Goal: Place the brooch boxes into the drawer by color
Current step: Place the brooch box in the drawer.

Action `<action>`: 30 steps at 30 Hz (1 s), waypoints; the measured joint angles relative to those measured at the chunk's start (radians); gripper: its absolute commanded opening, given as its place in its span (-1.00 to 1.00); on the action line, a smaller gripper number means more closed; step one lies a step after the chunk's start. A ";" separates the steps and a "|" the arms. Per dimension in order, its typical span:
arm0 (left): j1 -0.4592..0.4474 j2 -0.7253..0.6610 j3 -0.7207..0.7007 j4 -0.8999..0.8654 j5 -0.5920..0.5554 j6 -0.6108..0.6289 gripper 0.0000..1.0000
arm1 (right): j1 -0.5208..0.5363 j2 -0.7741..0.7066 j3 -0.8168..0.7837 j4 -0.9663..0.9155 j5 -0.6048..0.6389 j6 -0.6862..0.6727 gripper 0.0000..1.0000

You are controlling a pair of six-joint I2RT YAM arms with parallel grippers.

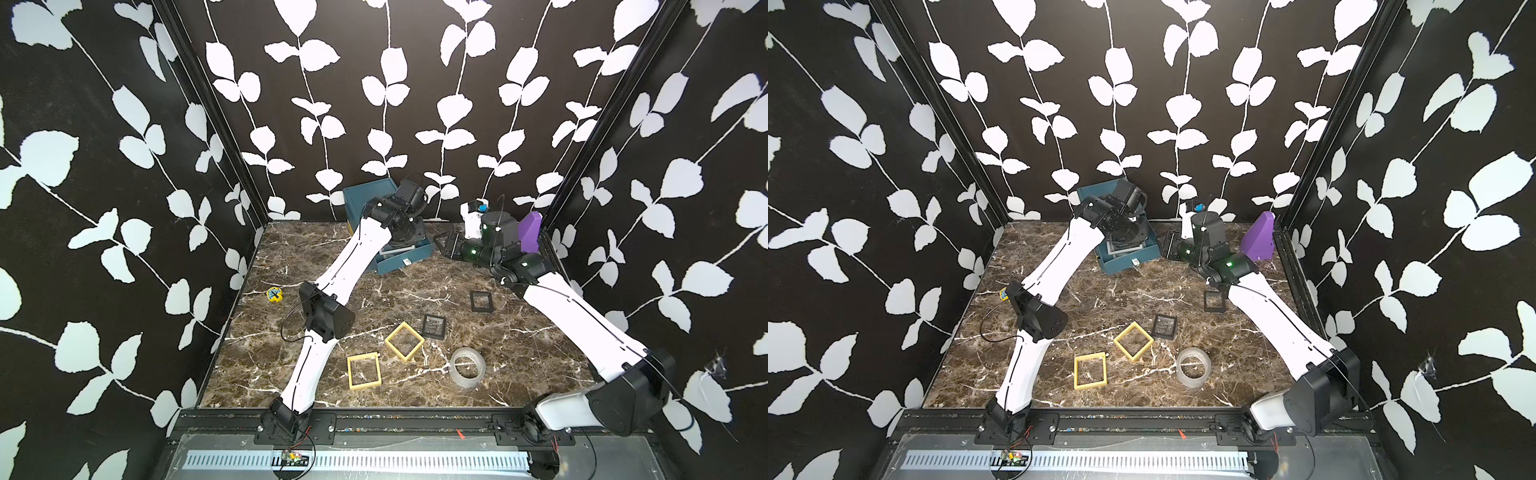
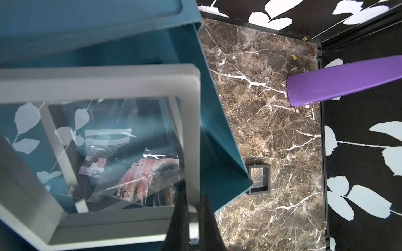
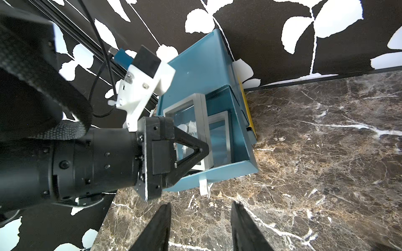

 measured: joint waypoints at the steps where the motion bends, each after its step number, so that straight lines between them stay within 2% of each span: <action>1: 0.000 0.000 0.000 -0.001 0.000 -0.004 -1.00 | 0.000 0.000 0.000 0.000 0.000 0.001 -0.06; 16: 0.000 0.000 0.000 -0.019 0.003 -0.054 -1.00 | 0.000 0.000 -0.004 0.001 -0.004 0.014 -0.05; 23: 0.019 0.000 0.000 -0.011 0.040 -0.057 -1.00 | 0.000 -0.006 -0.018 0.003 -0.004 0.020 -0.05; 30: 0.036 0.012 0.000 0.052 0.109 -0.058 -0.73 | 0.000 -0.006 -0.021 0.004 -0.010 0.025 -0.03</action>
